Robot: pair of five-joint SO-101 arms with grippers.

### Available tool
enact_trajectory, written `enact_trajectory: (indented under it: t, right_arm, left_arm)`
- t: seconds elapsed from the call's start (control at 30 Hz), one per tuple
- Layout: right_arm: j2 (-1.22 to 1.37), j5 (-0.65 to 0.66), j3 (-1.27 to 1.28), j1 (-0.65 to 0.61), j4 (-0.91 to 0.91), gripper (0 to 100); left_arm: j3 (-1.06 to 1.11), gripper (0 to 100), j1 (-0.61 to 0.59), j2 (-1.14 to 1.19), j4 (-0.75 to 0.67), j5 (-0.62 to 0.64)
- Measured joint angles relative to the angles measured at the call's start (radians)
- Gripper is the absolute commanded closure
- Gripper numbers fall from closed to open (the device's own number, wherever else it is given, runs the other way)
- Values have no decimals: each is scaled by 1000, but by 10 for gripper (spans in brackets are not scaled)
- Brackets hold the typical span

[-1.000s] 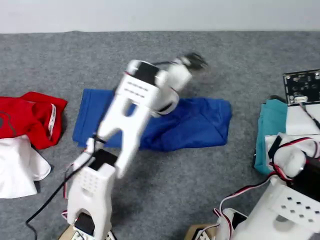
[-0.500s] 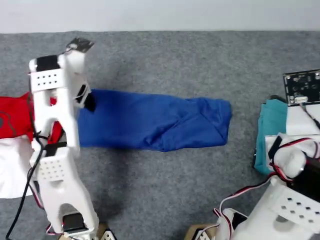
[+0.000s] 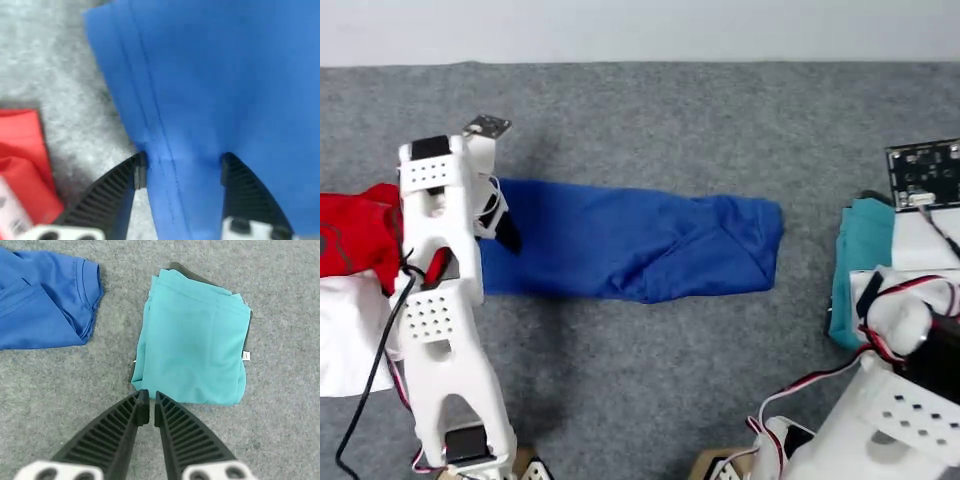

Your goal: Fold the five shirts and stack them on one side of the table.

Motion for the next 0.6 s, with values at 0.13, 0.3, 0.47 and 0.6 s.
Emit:
enact_trajectory:
  t: [0.13,0.3,0.47,0.6]
  right_arm:
    - [0,0,0,0,0,967]
    - [0,0,0,0,0,967]
    - [0,0,0,0,0,967]
    - [0,0,0,0,0,967]
  left_arm:
    - [-83,821,-2,64,23,8]
    - [-207,994,38,137,107,-34]
    - [-226,997,66,152,110,-87]
    - [-227,997,64,130,109,-94]
